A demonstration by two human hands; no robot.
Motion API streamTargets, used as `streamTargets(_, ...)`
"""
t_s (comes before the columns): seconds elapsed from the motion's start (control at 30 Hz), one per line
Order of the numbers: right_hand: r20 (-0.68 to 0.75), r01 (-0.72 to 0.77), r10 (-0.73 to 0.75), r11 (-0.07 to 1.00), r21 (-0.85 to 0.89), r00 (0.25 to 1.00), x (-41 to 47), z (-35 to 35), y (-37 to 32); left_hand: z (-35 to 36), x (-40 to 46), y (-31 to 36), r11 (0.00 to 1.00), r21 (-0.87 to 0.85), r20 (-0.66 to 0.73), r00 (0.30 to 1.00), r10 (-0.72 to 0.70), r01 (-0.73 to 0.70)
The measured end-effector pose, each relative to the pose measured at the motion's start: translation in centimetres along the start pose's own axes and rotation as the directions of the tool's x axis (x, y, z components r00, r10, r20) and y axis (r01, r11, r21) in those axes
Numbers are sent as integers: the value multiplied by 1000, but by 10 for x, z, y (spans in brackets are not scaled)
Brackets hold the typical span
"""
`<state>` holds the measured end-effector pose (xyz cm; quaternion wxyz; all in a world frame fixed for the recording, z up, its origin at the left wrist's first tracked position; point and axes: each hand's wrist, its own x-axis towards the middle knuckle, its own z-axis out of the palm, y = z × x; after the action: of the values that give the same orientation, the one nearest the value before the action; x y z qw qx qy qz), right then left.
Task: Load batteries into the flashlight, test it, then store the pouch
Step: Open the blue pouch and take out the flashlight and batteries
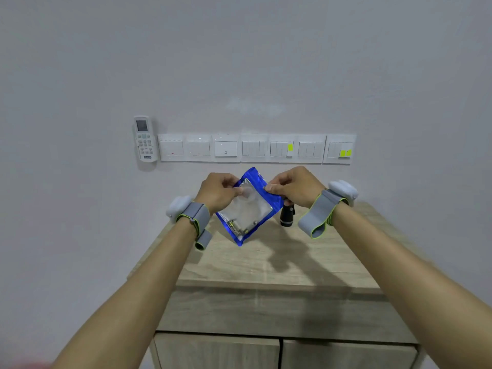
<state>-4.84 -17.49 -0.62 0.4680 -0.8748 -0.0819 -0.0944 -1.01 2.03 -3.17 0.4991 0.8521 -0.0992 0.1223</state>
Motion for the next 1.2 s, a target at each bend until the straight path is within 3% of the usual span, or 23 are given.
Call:
streamTargets(0.13,93,-107,81,940,323,992,-7,9,4,6,-11,9,997,12,-301,951,73,-72)
streamTargets(0.17,106,-125,91,915,384,990,-8,12,5,7,-14,11,997,-40,-320,946,55,-72)
streamTargets(0.23,109,-140,100,871,471,989,-9,17,8,8,-18,19,984,-172,-226,974,0,-40)
streamTargets(0.33,107,-135,92,840,526,990,-12,21,8,10,-25,31,982,-189,-124,992,-17,-6)
streamTargets(0.73,154,-173,105,824,540,982,-17,27,7,7,-28,38,991,-125,-91,995,32,-43)
streamTargets(0.93,112,-93,46,880,465,993,-18,30,-1,15,-27,37,993,-99,-22,998,60,-62)
streamTargets(1.2,12,43,-52,914,404,999,-18,36,9,18,-29,31,969,-241,65,995,72,-54)
